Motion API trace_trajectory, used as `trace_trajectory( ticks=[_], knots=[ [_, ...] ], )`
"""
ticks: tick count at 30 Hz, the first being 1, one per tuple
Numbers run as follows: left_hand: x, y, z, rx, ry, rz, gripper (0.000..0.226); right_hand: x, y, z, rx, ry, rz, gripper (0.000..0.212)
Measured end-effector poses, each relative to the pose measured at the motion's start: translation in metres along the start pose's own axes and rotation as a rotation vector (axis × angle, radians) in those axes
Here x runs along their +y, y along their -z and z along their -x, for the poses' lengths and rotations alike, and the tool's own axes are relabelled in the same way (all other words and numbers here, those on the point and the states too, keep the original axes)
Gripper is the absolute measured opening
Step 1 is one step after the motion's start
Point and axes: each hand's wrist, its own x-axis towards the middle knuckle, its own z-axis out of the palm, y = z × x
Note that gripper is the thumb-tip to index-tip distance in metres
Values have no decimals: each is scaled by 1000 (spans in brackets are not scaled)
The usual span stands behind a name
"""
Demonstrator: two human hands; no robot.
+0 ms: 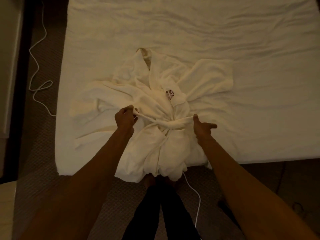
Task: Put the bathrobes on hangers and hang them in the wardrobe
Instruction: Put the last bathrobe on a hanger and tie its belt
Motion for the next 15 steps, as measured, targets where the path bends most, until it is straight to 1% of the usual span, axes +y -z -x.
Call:
trace_trajectory(
  ticks=[1, 2, 3, 4, 5, 6, 8, 10, 12, 14, 15],
  knots=[
    [3, -5, 1, -2, 39, 70, 21, -5, -5, -5, -77, -116, -162, 111],
    [6, -10, 1, -20, 88, 143, 25, -9, -7, -7, -161, -188, -287, 101],
    [11, -14, 1, -34, 148, 190, 23, -13, -7, -7, -234, -211, -396, 84],
    [15, -17, 1, -34, 235, 274, 20, -18, -7, -5, -266, -209, -445, 66],
    [18, -18, -2, -24, 317, 364, 23, -22, -6, -4, -265, -188, -451, 55],
    [20, -18, -6, -17, 385, 479, 26, -25, -6, -5, -248, -172, -439, 49],
    [25, -18, -12, 23, 426, 536, 23, -32, -2, -6, -230, -155, -471, 47],
    [32, -23, -12, 18, 422, 491, 23, -46, 4, -3, -288, -146, -532, 44],
    [47, -34, -6, -35, 375, 379, 31, -62, 8, 1, -340, -117, -571, 40],
    [63, -51, 1, -89, 233, 147, 36, -79, 11, 7, -344, -41, -540, 32],
    [69, -62, 3, -89, 129, -5, 37, -87, 11, 9, -335, 26, -485, 25]
  ],
)
